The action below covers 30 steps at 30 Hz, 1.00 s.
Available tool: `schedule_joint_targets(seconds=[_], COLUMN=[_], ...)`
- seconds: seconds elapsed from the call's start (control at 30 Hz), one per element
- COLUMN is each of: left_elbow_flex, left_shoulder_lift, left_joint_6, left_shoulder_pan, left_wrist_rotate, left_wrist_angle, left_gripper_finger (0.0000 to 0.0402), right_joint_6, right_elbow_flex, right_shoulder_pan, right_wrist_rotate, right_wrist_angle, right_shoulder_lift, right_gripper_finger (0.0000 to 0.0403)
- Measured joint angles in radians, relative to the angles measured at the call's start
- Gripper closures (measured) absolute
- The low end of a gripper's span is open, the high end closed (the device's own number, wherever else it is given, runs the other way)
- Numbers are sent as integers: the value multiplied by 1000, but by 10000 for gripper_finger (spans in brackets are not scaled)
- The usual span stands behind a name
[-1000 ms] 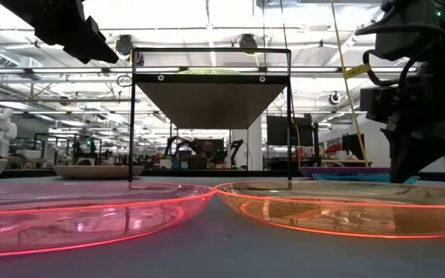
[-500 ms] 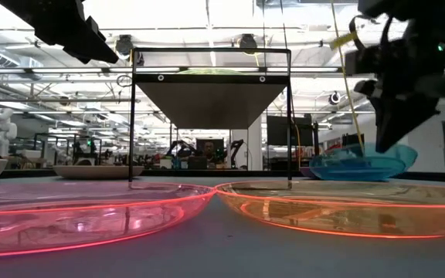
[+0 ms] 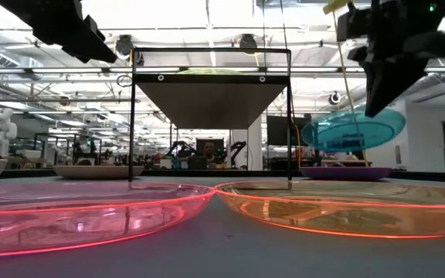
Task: Place and stack plates onto a shelf
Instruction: Stack the blue plate on top of the green plate on the shelf
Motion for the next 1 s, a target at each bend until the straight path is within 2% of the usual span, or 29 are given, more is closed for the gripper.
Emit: schedule_joint_targets(seconds=[0.47, 1.0], left_elbow_flex=[0, 0], left_shoulder_lift=[0, 0], left_joint_6=[1, -1], left_shoulder_pan=[-34, -37], left_wrist_rotate=[0, -1], left_wrist_angle=[0, 2], left_gripper_finger=[355, 355], right_joint_6=[-14, -154], right_elbow_flex=[227, 379], right_shoulder_pan=[15, 12], right_wrist_rotate=[41, 95], right_wrist_angle=[-207, -221], right_shoulder_lift=[0, 29], right_gripper_finger=[403, 403])
